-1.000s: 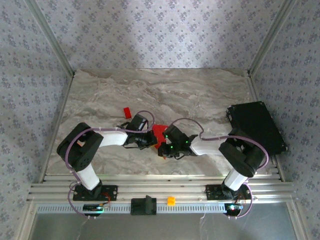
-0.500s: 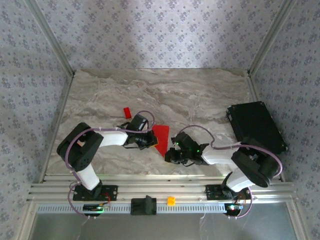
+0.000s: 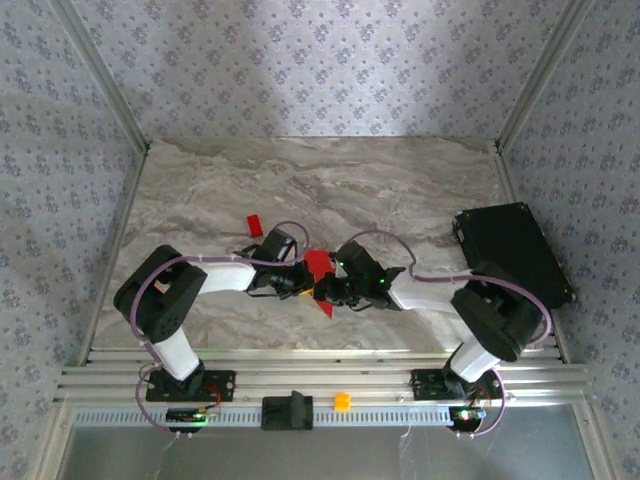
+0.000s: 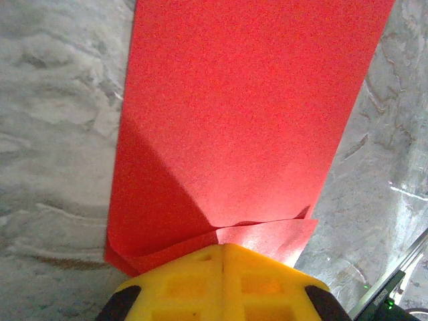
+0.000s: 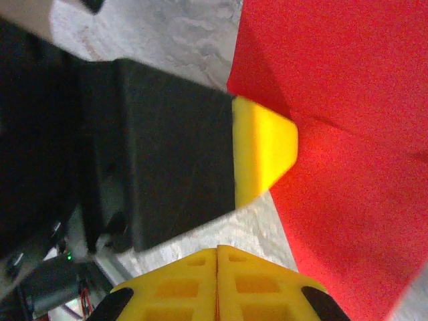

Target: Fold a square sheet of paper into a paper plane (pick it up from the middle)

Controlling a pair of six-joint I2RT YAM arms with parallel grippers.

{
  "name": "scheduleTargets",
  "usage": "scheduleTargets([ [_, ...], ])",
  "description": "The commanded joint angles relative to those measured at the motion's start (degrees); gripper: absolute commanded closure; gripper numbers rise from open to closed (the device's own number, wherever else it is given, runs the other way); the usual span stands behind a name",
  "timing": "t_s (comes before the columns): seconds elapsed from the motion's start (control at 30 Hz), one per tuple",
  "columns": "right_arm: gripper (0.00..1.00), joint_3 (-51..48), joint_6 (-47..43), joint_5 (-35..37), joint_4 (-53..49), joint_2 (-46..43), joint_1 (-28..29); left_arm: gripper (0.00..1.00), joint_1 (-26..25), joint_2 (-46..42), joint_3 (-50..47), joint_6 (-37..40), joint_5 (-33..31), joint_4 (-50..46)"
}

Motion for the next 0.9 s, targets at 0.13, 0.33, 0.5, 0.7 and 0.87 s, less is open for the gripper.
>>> scheduleTargets([
  [0.13, 0.91, -3.2, 1.0, -1.5, 0.8, 4.9, -1.7, 0.97, -0.2, 1.7, -1.0, 1.5, -3.7, -5.6],
  [0.33, 0.91, -10.0, 3.5, -2.6, 4.6, 4.2, -1.1, 0.97, -0.2, 1.8, 0.1, 2.2, -3.7, -6.1],
  [0.5, 0.91, -10.1, 3.2, -1.4, 3.5, 2.5, -1.2, 0.97, -0.1, 1.8, 1.0, 2.7, -3.8, -6.9],
  [0.7, 0.94, -9.6, 3.6, -1.0, 3.5, 4.3, -1.6, 0.96, -0.1, -1.3, 2.1, 3.7, -2.2, -5.9],
  [0.87, 0.96, -9.9, 4.2, -0.4, 3.3, 4.9, -1.4, 0.92, -0.2, -7.2, 3.6, 4.7, -1.7, -6.1],
])
